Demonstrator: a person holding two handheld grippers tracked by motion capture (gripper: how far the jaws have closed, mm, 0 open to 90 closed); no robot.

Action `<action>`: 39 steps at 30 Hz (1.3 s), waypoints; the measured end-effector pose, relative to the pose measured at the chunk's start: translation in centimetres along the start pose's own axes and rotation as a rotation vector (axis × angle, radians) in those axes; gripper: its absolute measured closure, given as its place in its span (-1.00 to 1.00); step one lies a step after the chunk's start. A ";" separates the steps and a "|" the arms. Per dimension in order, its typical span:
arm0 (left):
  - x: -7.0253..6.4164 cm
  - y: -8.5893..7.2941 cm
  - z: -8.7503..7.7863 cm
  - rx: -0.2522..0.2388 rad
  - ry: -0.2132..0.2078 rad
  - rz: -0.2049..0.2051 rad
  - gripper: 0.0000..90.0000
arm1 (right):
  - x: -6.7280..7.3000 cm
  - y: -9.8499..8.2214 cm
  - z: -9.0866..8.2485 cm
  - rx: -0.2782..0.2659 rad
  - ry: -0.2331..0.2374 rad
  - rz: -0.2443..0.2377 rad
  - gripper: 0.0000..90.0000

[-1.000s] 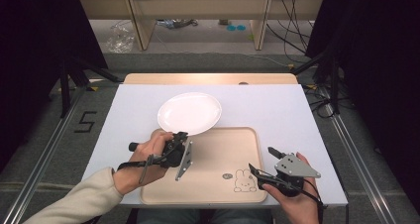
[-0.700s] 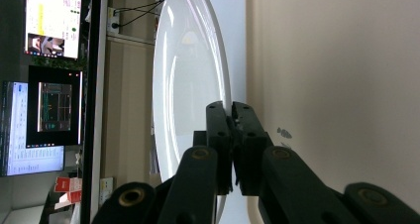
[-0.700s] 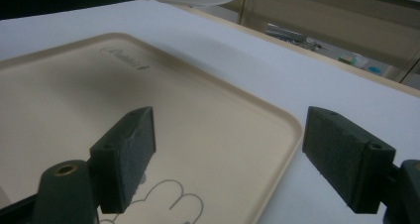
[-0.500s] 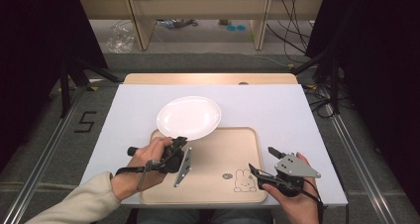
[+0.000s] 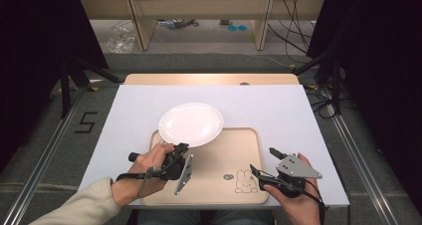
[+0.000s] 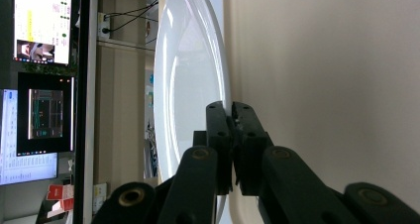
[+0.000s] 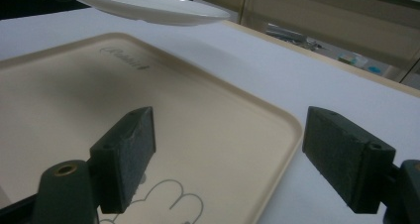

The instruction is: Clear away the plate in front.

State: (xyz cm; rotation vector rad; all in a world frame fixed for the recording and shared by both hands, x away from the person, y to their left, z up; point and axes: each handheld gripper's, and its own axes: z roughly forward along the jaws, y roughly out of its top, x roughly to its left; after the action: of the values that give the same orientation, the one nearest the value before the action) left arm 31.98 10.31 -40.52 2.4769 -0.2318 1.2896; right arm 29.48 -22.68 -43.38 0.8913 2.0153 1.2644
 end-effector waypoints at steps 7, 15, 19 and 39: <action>-0.6 0.2 -0.2 -0.012 -0.010 0.005 0.94 | 0.0 0.0 0.0 -0.001 0.000 -0.001 -0.52; -1.3 0.3 -0.4 -0.014 -0.024 0.009 0.94 | 0.0 0.0 0.0 0.000 0.001 0.001 -0.52; -1.6 0.4 -0.5 -0.019 -0.030 0.013 0.94 | 0.0 0.0 0.0 -0.001 -0.002 -0.003 -0.52; -3.4 0.8 -1.1 -0.034 -0.073 0.037 0.94 | 0.0 0.0 0.0 0.001 0.003 -0.001 -0.52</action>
State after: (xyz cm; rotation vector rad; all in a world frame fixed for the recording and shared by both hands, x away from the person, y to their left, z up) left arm 29.00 9.89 -42.52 2.5042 -0.3157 1.2007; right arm 29.45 -22.65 -43.36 0.8897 2.0186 1.2644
